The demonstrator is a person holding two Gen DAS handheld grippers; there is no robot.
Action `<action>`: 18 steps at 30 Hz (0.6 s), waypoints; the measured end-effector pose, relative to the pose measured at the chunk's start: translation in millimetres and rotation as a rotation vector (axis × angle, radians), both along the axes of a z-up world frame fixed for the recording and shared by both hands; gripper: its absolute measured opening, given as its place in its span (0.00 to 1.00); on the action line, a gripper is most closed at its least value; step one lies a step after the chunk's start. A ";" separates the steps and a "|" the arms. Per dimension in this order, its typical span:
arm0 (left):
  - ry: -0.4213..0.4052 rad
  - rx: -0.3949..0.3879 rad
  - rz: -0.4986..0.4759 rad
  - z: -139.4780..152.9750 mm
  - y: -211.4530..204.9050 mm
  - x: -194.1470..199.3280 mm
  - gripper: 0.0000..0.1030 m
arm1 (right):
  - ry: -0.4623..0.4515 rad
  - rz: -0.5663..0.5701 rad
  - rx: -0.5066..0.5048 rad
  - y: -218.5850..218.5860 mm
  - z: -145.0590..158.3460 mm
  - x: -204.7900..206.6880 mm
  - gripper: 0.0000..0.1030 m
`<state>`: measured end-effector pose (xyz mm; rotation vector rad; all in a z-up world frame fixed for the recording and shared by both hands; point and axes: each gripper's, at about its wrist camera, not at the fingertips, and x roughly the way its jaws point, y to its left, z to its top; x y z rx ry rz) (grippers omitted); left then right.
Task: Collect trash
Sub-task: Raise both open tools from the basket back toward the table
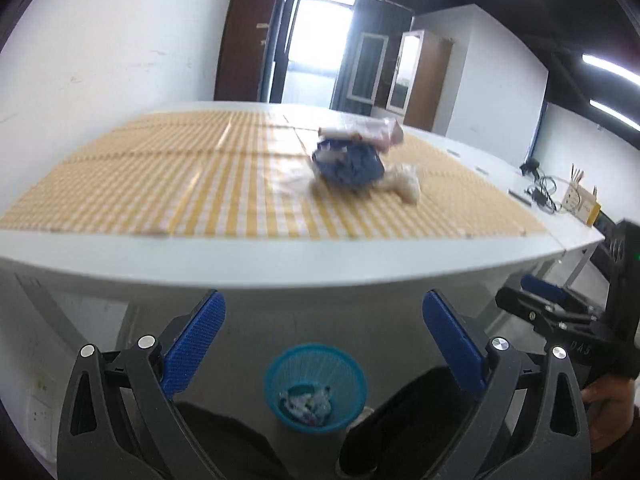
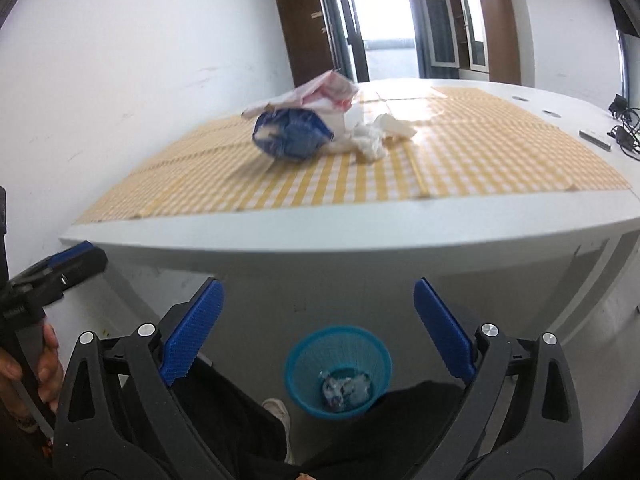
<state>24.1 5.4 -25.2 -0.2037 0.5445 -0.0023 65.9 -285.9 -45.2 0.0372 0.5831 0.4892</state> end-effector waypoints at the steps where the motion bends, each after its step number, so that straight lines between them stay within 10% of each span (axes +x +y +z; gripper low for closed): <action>1: -0.005 -0.005 -0.001 4.1 2.0 5.8 0.94 | 0.000 -0.002 0.001 -1.1 2.6 4.0 0.90; 18: -0.029 -0.020 -0.047 40.2 8.4 101.9 0.94 | -0.001 -0.055 -0.023 -11.4 16.8 97.6 0.90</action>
